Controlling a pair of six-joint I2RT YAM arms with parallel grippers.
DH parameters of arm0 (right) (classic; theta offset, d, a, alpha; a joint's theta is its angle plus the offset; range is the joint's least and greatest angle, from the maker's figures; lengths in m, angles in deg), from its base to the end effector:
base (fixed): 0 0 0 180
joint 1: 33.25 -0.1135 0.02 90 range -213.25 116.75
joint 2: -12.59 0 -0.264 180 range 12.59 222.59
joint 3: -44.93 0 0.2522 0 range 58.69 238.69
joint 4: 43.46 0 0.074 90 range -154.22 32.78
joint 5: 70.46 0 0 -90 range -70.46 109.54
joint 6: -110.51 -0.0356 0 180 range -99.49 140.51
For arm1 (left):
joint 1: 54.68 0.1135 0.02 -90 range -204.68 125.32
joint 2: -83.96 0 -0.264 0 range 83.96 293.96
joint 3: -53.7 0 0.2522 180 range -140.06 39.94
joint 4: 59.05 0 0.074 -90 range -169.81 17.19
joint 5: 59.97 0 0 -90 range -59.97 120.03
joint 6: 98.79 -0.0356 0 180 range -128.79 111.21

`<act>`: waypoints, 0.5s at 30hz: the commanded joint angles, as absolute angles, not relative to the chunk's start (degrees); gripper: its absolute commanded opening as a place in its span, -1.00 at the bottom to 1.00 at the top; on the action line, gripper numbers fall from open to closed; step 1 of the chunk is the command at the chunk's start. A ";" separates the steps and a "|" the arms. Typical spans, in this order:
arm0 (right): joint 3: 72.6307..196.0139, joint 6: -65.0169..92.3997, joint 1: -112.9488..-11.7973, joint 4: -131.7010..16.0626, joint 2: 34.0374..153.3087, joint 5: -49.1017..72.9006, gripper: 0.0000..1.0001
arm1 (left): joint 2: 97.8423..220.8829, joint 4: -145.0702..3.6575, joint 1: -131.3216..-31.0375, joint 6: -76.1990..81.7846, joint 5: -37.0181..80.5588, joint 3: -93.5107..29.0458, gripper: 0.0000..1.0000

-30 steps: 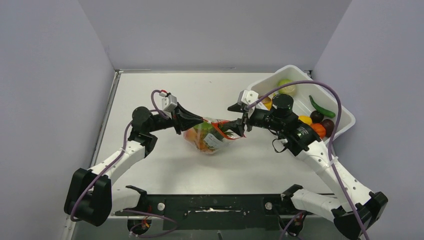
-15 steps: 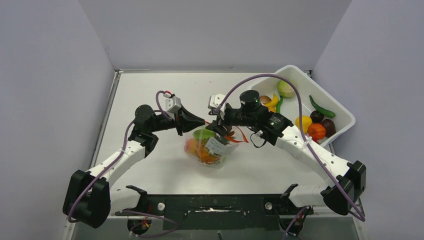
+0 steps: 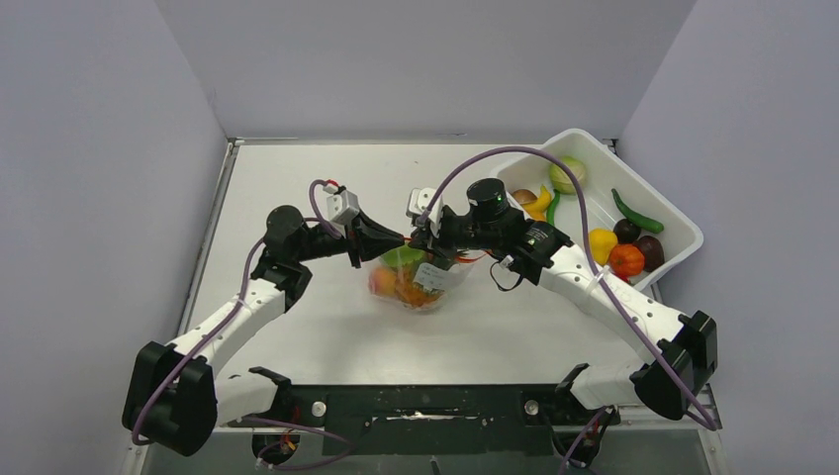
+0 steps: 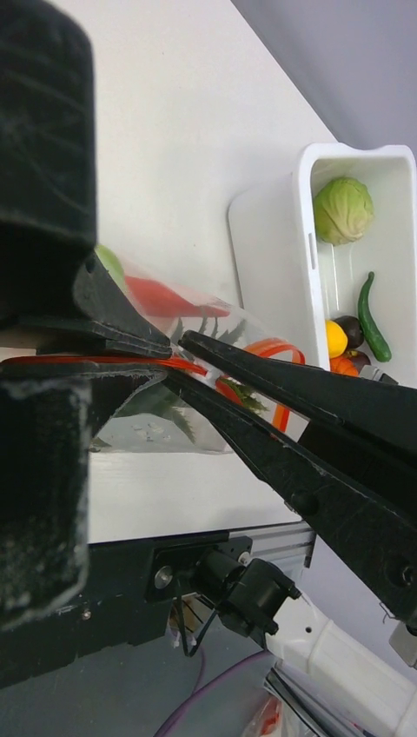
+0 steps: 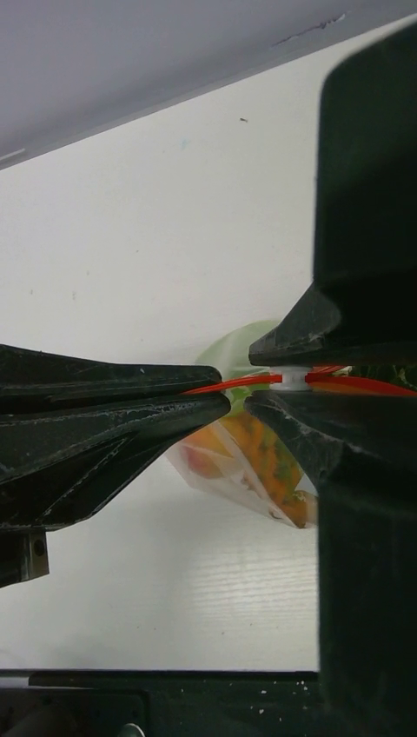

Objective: Place the food in the zip-top bag and seal the zipper
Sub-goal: Zip the zipper food storage bag at the center of the board.

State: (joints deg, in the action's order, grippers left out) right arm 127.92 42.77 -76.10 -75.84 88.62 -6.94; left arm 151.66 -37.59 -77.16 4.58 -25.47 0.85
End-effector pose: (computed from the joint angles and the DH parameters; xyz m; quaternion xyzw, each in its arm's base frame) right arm 0.2108 0.2172 0.3548 -0.5459 0.6278 0.2834 0.4770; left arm 0.2264 -0.1254 0.3040 0.3933 0.5592 -0.4981 0.5334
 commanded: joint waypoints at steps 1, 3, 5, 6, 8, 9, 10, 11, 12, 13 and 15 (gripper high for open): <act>129.64 43.62 -76.21 -73.57 87.12 -6.58 -1.00 | 148.82 -38.79 -77.03 1.75 -24.99 -2.99 -1.00; 129.42 43.70 -76.05 -73.57 86.74 -6.57 -1.00 | 148.44 -40.24 -76.23 1.04 -24.78 -3.12 -1.00; 129.28 43.71 -75.58 -73.72 86.39 -6.70 -1.00 | 147.94 -39.30 -74.99 1.78 -25.32 -2.62 -1.00; 129.12 43.79 -75.43 -73.86 86.20 -6.80 -1.00 | 147.68 -39.09 -74.39 2.15 -25.50 -2.51 -1.00; 128.70 43.96 -74.74 -74.17 85.59 -7.10 -1.00 | 147.36 -39.72 -73.42 2.63 -26.00 -2.60 -1.00; 128.42 43.99 -74.32 -74.25 85.22 -7.31 -1.00 | 147.14 -40.24 -72.90 2.64 -26.01 -2.68 -1.00; 128.13 44.05 -73.91 -74.27 84.89 -7.49 -1.00 | 146.91 -40.72 -72.49 2.42 -26.12 -2.64 -1.00; 127.79 44.11 -73.58 -74.27 84.46 -7.62 -1.00 | 146.54 -41.18 -72.08 2.30 -26.06 -2.61 -1.00; 127.37 44.24 -73.26 -74.20 84.03 -7.84 -1.00 | 146.23 -41.49 -71.55 2.33 -26.09 -2.71 -1.00; 126.98 44.51 -72.92 -74.19 83.64 -8.45 -1.00 | 146.05 -41.82 -70.77 2.37 -26.17 -2.86 -1.00; 126.72 44.76 -72.24 -74.77 82.99 -9.23 -1.00 | 145.55 -42.35 -69.53 2.38 -26.60 -3.10 -1.00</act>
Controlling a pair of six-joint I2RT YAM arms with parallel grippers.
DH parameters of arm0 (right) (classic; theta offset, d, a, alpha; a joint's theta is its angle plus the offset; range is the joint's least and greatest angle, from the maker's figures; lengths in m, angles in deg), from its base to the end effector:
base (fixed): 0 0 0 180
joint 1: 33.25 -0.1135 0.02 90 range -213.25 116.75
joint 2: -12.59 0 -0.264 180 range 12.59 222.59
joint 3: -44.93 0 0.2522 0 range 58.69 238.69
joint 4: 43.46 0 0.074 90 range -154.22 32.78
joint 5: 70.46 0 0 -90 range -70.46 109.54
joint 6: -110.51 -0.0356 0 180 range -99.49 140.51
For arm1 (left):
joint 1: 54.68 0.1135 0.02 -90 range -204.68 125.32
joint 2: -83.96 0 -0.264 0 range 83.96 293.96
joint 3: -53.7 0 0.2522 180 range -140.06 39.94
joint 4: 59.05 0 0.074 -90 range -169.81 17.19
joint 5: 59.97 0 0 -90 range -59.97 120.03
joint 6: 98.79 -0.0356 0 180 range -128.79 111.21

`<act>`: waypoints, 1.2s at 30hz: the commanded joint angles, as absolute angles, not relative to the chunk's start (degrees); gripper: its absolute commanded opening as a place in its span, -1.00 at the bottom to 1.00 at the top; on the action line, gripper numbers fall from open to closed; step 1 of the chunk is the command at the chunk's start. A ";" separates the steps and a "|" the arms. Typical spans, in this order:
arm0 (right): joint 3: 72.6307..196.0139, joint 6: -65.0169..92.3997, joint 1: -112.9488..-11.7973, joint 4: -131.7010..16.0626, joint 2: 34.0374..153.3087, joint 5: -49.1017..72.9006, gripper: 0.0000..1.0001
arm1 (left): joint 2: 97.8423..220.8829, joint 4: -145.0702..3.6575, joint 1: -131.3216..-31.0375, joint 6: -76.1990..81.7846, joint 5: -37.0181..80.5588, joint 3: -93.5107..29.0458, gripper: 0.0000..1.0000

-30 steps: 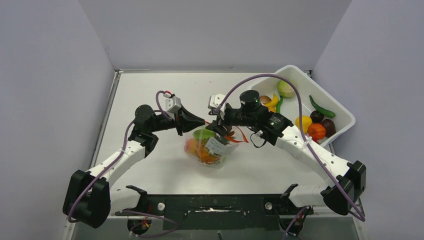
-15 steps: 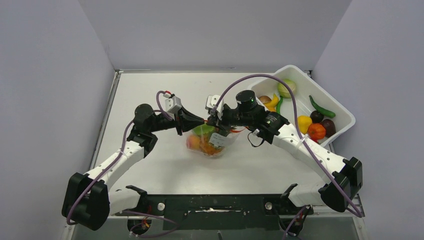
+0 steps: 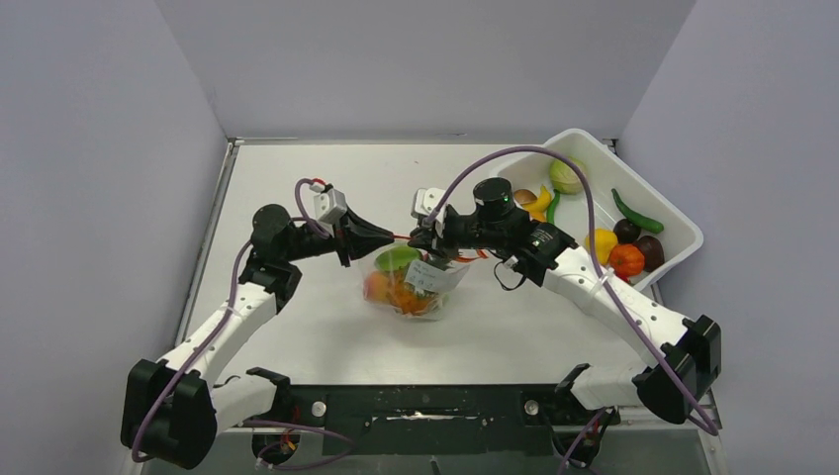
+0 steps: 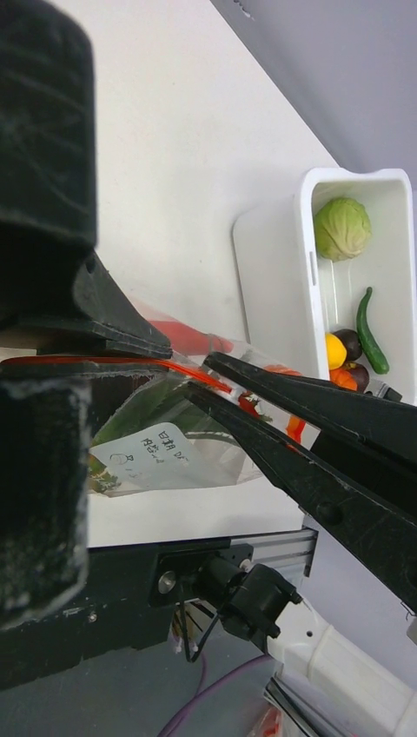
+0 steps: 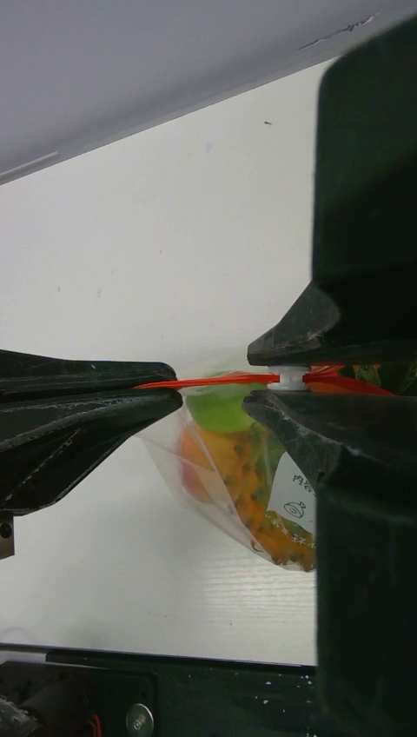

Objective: Place the food in the zip-top bag and seal the zipper
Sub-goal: Zip the zipper food storage bag at the center of the board.

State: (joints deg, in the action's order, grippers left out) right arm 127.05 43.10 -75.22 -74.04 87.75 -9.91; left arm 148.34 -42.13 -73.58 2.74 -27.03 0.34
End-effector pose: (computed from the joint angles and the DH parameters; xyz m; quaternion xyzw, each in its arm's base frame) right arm 0.2105 0.2129 0.3572 -0.5499 0.6100 0.2988 0.4861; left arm 0.2233 -0.1080 0.3129 0.3917 0.5644 -0.4799 0.5456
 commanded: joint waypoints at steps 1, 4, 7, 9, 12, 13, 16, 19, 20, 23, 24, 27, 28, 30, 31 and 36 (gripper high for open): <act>126.77 44.83 -71.82 -75.52 82.73 -9.29 -1.00 | 145.35 -42.67 -68.80 2.33 -26.82 -3.19 -1.00; 126.12 44.89 -70.34 -76.59 81.33 -9.57 -1.00 | 144.72 -43.79 -66.02 2.23 -27.57 -3.63 -1.00; 125.15 45.01 -68.41 -77.65 79.66 -10.32 -1.00 | 144.20 -44.75 -63.30 2.77 -28.05 -3.86 -1.00; 124.56 45.19 -67.24 -78.45 78.62 -10.83 -1.00 | 144.00 -45.47 -62.40 2.84 -27.82 -4.03 -1.00; 123.94 45.90 -65.61 -79.96 77.25 -11.17 -1.00 | 144.07 -46.31 -61.91 2.83 -26.92 -4.10 -1.00; 123.71 46.18 -65.06 -80.43 76.81 -11.37 -1.00 | 144.17 -46.47 -61.78 2.82 -26.73 -4.05 -1.00; 123.39 47.11 -63.59 -82.64 76.03 -12.53 -1.00 | 144.16 -47.38 -60.80 2.79 -25.71 -4.16 -1.00; 122.92 47.40 -62.24 -84.44 74.65 -12.63 -1.00 | 144.23 -48.67 -59.49 2.60 -24.68 -4.48 -1.00; 122.81 47.40 -61.74 -84.87 74.14 -12.74 -1.00 | 144.26 -49.03 -59.23 2.56 -24.37 -4.64 -1.00; 122.85 47.97 -60.36 -86.28 73.45 -13.55 -1.00 | 144.38 -49.09 -58.94 2.62 -23.97 -4.69 -1.00; 122.89 48.32 -59.94 -87.00 73.41 -13.85 -1.00 | 144.36 -49.16 -58.86 2.68 -23.82 -4.73 -1.00; 122.86 49.04 -58.48 -88.73 73.21 -15.21 -1.00 | 144.21 -49.09 -58.34 2.70 -23.71 -4.71 -1.00; 122.78 48.86 -58.00 -89.09 72.89 -15.40 -1.00 | 144.17 -49.24 -58.15 2.72 -23.61 -4.78 -1.00; 122.65 48.50 -56.98 -89.81 72.32 -15.09 -1.00 | 144.00 -49.48 -57.73 2.88 -22.97 -4.83 -1.00; 122.67 48.34 -56.59 -90.19 71.98 -14.59 -1.00 | 143.90 -49.56 -57.53 2.90 -22.74 -4.85 -1.00; 122.51 47.87 -55.27 -91.32 71.06 -12.65 -1.00 | 143.94 -50.16 -56.79 3.03 -21.57 -4.86 -1.00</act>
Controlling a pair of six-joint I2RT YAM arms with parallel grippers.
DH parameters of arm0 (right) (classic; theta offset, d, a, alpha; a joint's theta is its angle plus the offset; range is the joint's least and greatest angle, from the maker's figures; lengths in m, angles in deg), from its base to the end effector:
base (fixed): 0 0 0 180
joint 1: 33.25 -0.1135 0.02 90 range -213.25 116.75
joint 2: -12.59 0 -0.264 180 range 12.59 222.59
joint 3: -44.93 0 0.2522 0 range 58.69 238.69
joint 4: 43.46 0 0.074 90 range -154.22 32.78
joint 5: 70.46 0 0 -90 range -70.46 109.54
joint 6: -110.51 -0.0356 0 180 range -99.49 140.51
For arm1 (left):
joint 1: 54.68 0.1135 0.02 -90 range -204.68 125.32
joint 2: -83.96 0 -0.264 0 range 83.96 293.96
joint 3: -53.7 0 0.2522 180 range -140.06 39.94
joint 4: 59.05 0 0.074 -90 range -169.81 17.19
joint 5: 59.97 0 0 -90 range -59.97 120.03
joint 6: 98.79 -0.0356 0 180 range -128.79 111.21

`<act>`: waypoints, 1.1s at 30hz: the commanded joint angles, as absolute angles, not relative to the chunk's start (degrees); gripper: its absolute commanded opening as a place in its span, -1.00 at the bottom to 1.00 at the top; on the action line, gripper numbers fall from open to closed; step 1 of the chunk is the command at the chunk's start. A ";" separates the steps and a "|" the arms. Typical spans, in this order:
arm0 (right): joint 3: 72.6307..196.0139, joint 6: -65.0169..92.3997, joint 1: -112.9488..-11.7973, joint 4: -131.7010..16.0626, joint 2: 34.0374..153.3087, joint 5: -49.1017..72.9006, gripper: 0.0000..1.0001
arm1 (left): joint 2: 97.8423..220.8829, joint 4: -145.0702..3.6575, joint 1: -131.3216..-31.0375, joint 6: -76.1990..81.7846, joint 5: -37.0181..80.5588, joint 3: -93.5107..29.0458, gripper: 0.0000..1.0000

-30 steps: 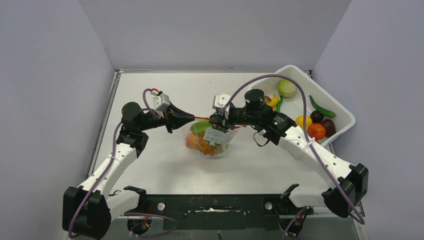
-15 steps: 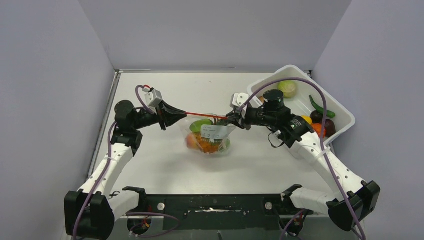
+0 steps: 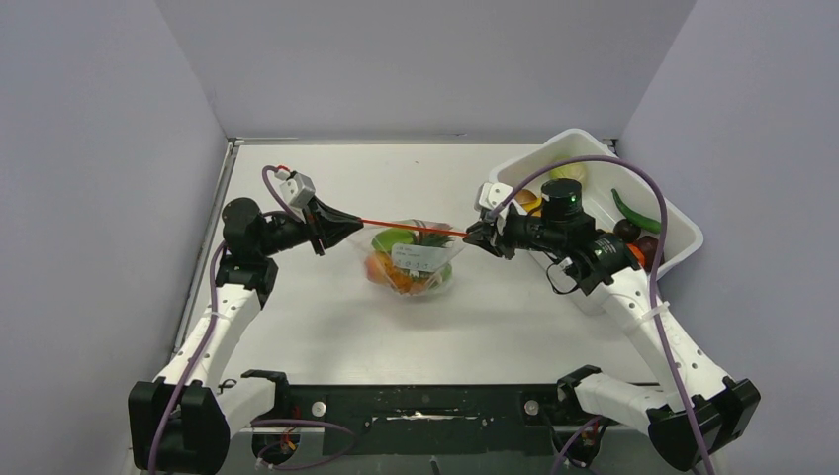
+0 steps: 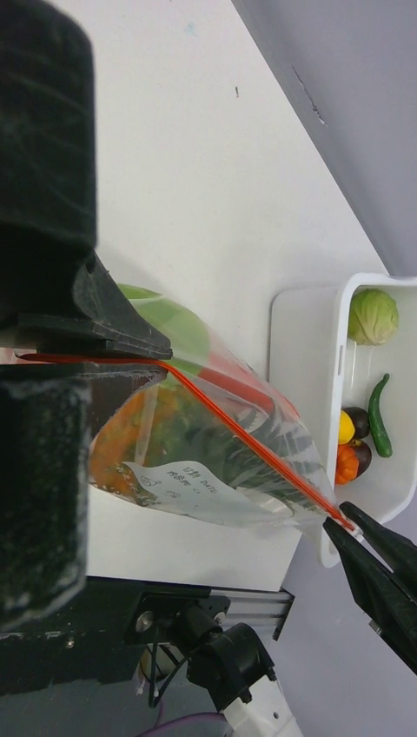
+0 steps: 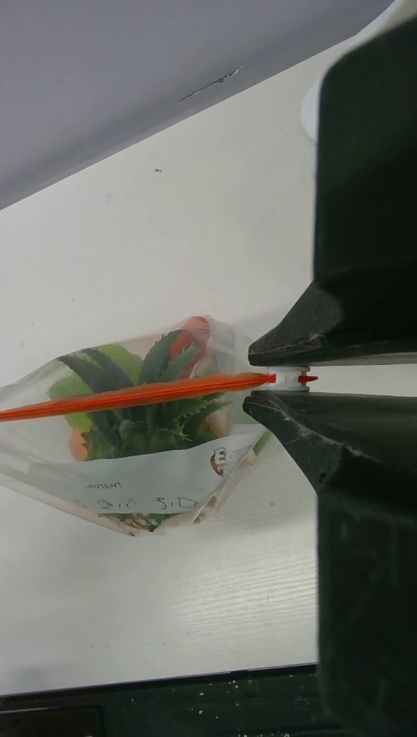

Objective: Place the food in the zip-top bag and seal the zipper
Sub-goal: Zip the zipper food storage bag at the center of the board, then place the zipper food storage bag at the center of the board.

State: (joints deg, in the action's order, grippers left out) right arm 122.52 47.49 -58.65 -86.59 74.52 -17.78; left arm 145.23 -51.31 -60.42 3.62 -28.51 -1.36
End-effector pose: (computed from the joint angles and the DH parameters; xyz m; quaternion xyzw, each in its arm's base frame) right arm 0.1980 0.1179 0.3673 -0.5064 0.6534 0.2667 0.4954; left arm 0.2321 -0.0539 0.3202 0.3143 0.6279 -0.4354 0.5634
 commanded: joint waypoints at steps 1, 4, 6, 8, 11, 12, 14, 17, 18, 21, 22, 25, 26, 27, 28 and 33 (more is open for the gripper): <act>122.50 47.78 -55.07 -91.35 71.01 -12.60 -1.00 | 143.97 -49.65 -56.77 3.40 -21.62 -4.76 -1.00; 121.79 46.95 -55.00 -89.59 70.72 -14.51 -1.00 | 143.82 -47.14 -56.79 5.22 -21.80 -4.02 -1.00; 120.22 45.31 -55.01 -87.08 70.31 -16.43 -1.00 | 143.84 -44.86 -56.79 6.99 -22.66 -3.27 -1.00; 118.46 43.35 -55.10 -84.09 70.00 -18.60 -1.00 | 143.70 -43.89 -56.79 8.39 -22.22 -2.87 -1.00; 115.66 40.15 -55.13 -79.86 70.07 -21.64 -1.00 | 142.07 -43.51 -56.79 9.92 -19.99 -1.64 -1.00; 114.76 39.06 -55.12 -78.75 70.20 -22.58 -1.00 | 141.59 -43.58 -56.79 10.39 -19.67 -1.30 -1.00; 113.47 36.29 -55.15 -76.51 70.71 -24.52 -1.00 | 140.22 -44.45 -56.86 11.16 -18.79 -0.67 -1.00; 111.37 30.42 -55.42 -71.71 71.26 -27.78 -1.00 | 137.27 -46.76 -56.88 11.39 -17.42 0.60 -1.00; 110.59 28.89 -55.65 -70.19 71.22 -28.24 -1.00 | 136.42 -48.43 -56.88 11.05 -16.59 0.61 -1.00; 108.90 25.33 -57.66 -66.36 71.46 -28.93 -1.00 | 134.29 -55.58 -56.88 8.33 -14.44 -1.08 -1.00; 108.50 24.39 -58.42 -64.84 71.62 -29.30 -1.00 | 133.64 -57.21 -56.95 8.26 -13.51 -1.40 -1.00; 106.44 20.77 -59.11 -60.68 72.34 -30.60 -1.00 | 132.20 -60.06 -57.24 8.54 -9.96 -0.54 -1.00; 105.92 19.74 -59.01 -59.94 72.74 -29.66 -1.00 | 132.01 -60.03 -57.35 8.90 -8.55 0.29 -1.00; 105.59 19.23 -58.99 -59.73 73.50 -27.69 -1.00 | 132.10 -59.49 -57.40 9.48 -7.25 1.09 -1.00; 105.65 19.03 -58.90 -60.04 74.40 -25.16 -1.00 | 132.57 -58.90 -57.40 9.79 -6.55 1.78 -1.00; 108.28 21.38 -57.34 -61.58 80.20 -20.37 -0.98 | 137.52 -58.44 -57.40 8.46 -4.84 1.08 -0.88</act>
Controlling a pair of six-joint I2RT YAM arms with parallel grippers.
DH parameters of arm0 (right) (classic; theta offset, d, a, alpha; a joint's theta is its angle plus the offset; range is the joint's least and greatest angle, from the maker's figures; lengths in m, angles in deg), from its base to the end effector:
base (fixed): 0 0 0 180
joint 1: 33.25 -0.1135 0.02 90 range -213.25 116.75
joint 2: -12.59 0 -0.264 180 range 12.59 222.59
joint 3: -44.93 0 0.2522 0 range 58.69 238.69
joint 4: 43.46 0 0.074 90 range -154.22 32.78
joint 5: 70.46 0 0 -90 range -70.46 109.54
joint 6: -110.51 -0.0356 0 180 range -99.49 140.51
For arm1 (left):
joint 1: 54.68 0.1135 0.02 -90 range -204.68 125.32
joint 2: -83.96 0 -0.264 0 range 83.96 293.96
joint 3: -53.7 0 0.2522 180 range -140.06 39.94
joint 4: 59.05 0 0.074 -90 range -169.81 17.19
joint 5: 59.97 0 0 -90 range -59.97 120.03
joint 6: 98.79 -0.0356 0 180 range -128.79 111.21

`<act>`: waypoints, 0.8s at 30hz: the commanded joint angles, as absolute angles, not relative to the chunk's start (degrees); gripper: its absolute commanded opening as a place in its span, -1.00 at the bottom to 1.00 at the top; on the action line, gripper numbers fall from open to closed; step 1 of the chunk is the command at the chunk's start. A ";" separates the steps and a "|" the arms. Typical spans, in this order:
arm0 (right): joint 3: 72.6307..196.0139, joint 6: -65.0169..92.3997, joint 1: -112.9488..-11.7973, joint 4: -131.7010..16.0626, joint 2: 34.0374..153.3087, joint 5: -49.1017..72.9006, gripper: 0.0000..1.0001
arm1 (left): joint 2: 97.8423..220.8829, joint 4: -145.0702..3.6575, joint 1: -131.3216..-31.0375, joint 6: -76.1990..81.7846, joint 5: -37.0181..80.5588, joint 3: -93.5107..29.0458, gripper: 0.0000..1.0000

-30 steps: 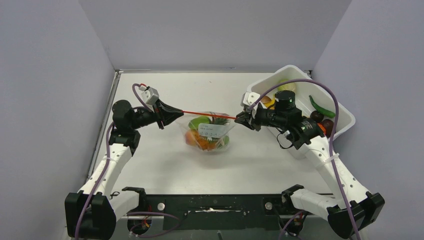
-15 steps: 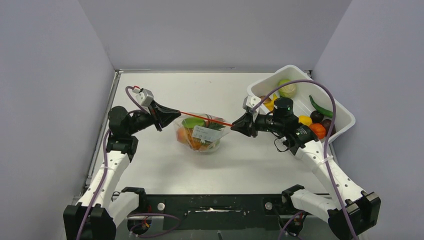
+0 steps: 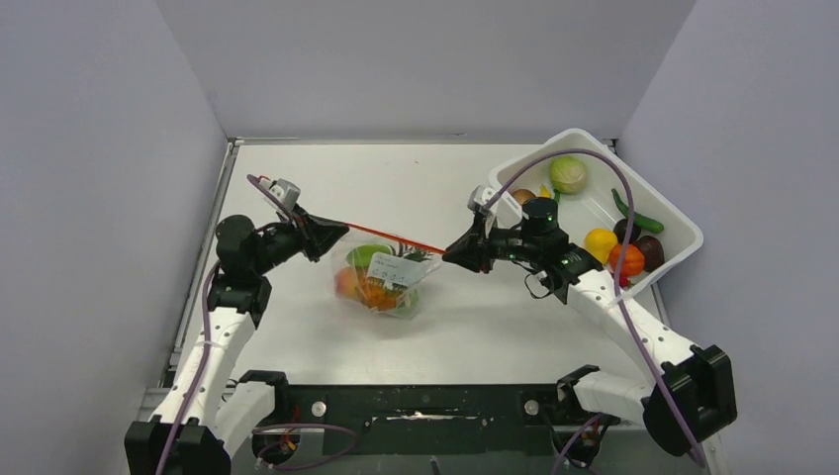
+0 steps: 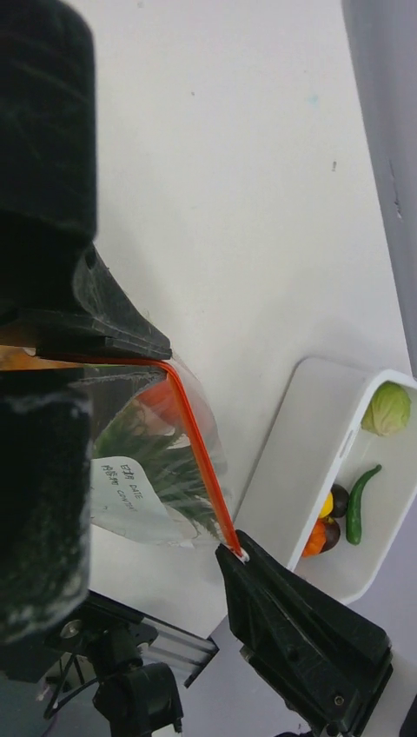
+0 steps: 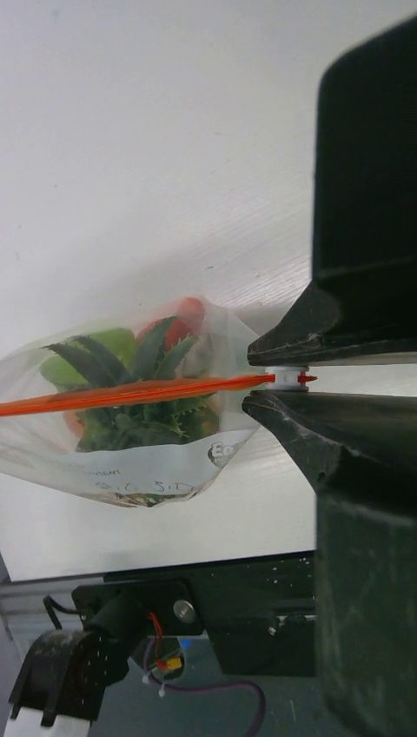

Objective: Place the food in the zip-top bag and seal the zipper
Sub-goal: Place the zipper food storage bag at the center of the board.

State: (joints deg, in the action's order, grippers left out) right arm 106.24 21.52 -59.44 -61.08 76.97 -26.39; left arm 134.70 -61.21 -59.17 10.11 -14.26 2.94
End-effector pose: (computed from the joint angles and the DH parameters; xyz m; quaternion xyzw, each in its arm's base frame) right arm 0.2131 0.1333 0.3031 -0.3937 0.6840 0.4274 0.4410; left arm 0.2020 -0.0408 0.3143 0.1758 0.6946 -0.3961 0.5742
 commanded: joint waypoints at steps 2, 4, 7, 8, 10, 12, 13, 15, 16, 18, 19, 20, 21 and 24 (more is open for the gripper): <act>109.93 22.34 -56.69 -62.25 82.47 -18.62 -0.97 | 139.47 -58.77 -57.40 8.18 -3.31 -0.09 -0.68; 111.20 22.47 -55.75 -62.12 84.30 -17.93 -0.95 | 140.92 -59.83 -57.40 7.44 -2.34 -1.79 -0.43; 112.33 22.24 -54.18 -61.25 86.24 -17.12 -0.93 | 141.85 -61.51 -57.49 7.38 0.50 -4.39 -0.08; 112.38 22.12 -53.64 -60.76 86.77 -16.79 -0.92 | 141.90 -62.25 -57.49 7.38 1.51 -5.07 0.05; 112.47 21.87 -52.72 -59.84 88.15 -15.98 -0.86 | 141.69 -63.23 -57.49 7.64 2.90 -6.05 0.29; 112.92 21.29 -52.06 -59.54 89.18 -14.67 -0.82 | 141.13 -64.55 -57.54 7.39 4.60 -6.61 0.37; 113.21 20.89 -51.75 -59.48 89.57 -13.85 -0.80 | 140.67 -65.41 -57.57 7.05 5.17 -6.87 0.38; 113.98 20.40 -51.25 -59.44 89.99 -12.31 -0.76 | 139.43 -67.05 -57.67 6.44 6.53 -7.22 0.40; 114.39 20.28 -51.17 -59.65 90.16 -11.52 -0.73 | 138.81 -67.88 -57.74 6.34 7.48 -7.42 0.40; 115.39 19.72 -50.98 -60.66 90.10 -9.39 -0.63 | 137.91 -69.80 -57.95 6.45 9.17 -8.01 0.41; 115.86 19.39 -50.94 -61.06 89.91 -8.17 -0.57 | 137.84 -70.94 -58.20 6.76 10.01 -8.40 0.41; 116.10 19.01 -50.98 -61.27 89.59 -7.20 -0.50 | 137.71 -71.91 -58.53 7.01 10.99 -8.68 0.42; 116.35 18.47 -50.92 -61.69 89.31 -6.37 -0.43 | 137.64 -72.62 -58.94 7.48 11.71 -8.88 0.42; 117.04 17.38 -50.95 -63.33 87.50 -4.33 -0.21 | 137.17 -73.69 -59.88 9.12 12.69 -8.82 0.43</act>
State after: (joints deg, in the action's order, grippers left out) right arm 113.71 19.21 -51.22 -63.49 90.98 -8.56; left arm 138.61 -71.58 -58.63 7.57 9.15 -5.82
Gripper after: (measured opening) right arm 0.337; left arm 0.710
